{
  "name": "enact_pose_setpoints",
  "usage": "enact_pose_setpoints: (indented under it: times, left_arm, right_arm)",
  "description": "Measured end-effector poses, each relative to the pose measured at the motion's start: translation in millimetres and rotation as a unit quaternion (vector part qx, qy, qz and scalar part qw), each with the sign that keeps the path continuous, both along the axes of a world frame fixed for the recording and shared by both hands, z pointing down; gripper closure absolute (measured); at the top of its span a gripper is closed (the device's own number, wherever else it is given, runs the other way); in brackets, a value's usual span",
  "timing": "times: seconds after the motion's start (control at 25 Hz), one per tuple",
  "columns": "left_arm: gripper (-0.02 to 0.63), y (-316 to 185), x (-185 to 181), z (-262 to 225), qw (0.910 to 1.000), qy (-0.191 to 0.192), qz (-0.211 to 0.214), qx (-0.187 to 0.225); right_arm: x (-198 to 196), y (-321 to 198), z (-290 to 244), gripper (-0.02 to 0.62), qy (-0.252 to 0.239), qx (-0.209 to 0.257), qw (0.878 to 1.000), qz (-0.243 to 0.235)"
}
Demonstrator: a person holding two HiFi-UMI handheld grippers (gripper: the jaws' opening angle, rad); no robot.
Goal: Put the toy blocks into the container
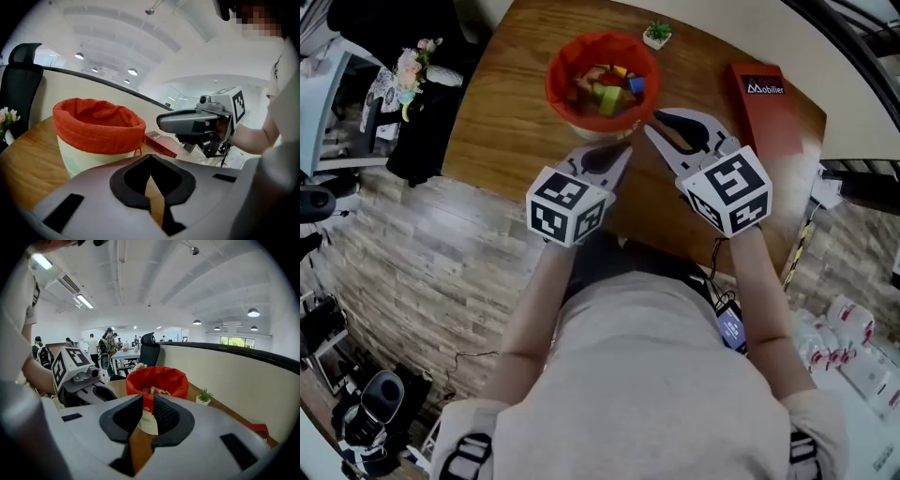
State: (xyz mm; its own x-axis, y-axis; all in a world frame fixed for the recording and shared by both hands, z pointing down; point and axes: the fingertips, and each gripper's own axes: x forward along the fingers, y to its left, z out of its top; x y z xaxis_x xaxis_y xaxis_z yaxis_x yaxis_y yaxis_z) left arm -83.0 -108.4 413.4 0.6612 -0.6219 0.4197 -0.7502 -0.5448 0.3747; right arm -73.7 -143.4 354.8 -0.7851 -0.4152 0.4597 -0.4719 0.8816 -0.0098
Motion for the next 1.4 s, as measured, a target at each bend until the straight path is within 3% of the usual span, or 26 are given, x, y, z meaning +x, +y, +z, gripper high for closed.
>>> enact_pose_setpoints:
  times: [0.2, 0.72, 1.04, 1.4]
  left_arm:
    - [0.594, -5.4, 12.3, -1.8, 0.9997, 0.005, 0.022, 0.004]
    - [0.594, 3.8, 70.3, -0.3, 0.9877, 0.000, 0.156, -0.001]
    - [0.594, 17.5, 98.3, 2.1, 0.9780, -0.018, 0.208, -0.001]
    - [0.594, 26.3, 115.6, -3.0, 0.9732, -0.024, 0.229, 0.007]
  right_arm:
    - [33.3, 8.4, 8.1, 0.584, 0.019, -0.012, 0.999, 0.032]
    - [77.0, 41.3, 18.2, 0.584, 0.064, -0.025, 0.996, 0.052]
    - [95.5, 56.7, 22.4, 0.584, 0.073, -0.025, 0.996, 0.056]
    - [111.0, 68.6, 23.6, 0.584, 0.072, -0.025, 0.995, 0.069]
